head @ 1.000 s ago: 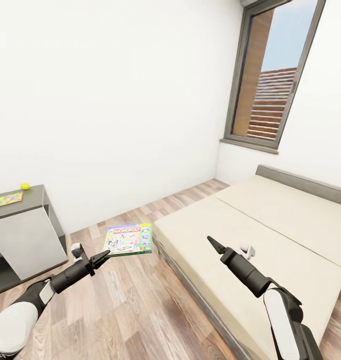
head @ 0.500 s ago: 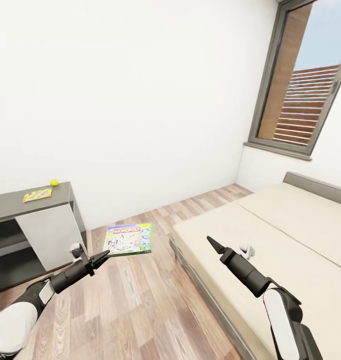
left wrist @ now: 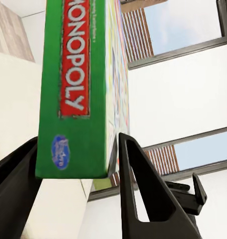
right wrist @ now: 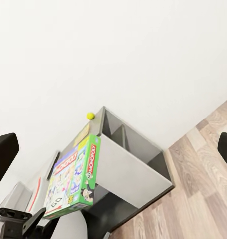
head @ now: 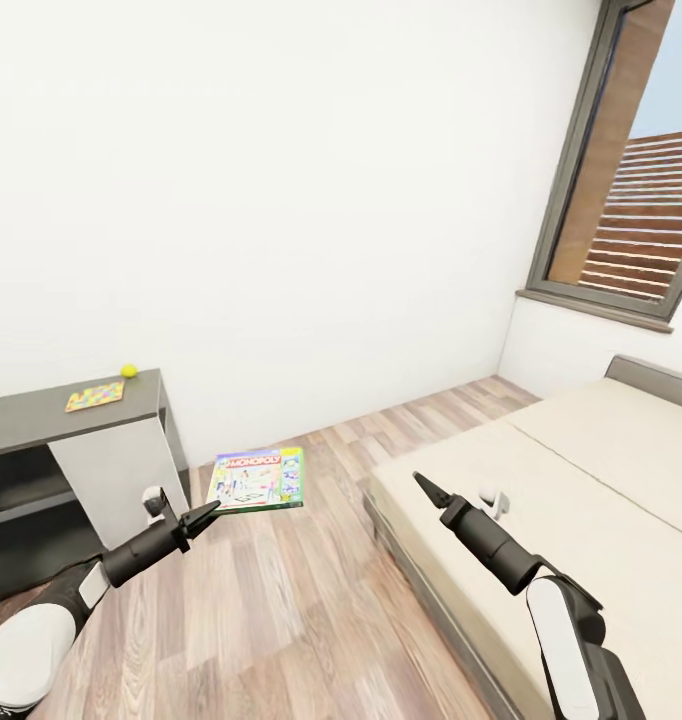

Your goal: Put all the toys in the child's room - the three board games (two on the bed and one on the table), the two jigsaw puzzles on the table, and the tennis ball on the table - inside the toy box on the table in the child's room.

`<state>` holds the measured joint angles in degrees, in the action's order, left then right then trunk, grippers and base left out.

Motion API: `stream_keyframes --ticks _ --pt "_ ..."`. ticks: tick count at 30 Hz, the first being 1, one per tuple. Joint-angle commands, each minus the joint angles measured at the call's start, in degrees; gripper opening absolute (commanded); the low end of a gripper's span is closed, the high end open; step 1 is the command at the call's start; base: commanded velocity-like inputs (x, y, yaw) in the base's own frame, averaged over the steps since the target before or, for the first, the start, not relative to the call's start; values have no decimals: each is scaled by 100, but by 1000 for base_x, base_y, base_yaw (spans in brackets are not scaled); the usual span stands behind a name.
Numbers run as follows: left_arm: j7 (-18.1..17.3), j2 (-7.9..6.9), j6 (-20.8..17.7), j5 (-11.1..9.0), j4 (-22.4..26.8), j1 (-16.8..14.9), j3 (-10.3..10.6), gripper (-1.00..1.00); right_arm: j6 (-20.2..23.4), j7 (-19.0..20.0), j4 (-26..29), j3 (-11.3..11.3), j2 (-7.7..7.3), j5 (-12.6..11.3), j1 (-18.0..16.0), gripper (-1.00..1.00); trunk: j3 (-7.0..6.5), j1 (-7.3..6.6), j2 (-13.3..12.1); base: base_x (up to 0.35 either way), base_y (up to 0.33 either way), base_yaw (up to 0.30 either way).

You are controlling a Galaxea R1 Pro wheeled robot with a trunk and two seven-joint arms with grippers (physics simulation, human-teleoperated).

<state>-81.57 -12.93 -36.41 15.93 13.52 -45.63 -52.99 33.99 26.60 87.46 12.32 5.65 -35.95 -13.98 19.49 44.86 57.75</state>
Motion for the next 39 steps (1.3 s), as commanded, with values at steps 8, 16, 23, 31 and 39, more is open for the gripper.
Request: stream_keyframes --ticks 8,16,23,31,39 --pt "-42 1 -60 51 2 -7 -56 -100 48 12 7 -5 7 -26 -7 100 7 3 5 51 76 31" --pt "-43 1 -58 51 2 -7 -53 -100 47 4 8 -176 7 -22 -8 100 7 3 5 2 5 250" --pt "-44 1 -65 51 2 -7 -57 -100 47 -96 6 -194 7 -26 -8 100 7 3 5 29 -88 285" --pt "-44 1 -64 51 2 -7 -53 -100 47 -111 5 -196 7 -26 -8 100 7 3 5 90 -24 287" --pt "-44 1 -63 51 2 -7 -49 -100 47 -111 4 -195 7 -26 -8 100 7 3 5 4 -3 287"
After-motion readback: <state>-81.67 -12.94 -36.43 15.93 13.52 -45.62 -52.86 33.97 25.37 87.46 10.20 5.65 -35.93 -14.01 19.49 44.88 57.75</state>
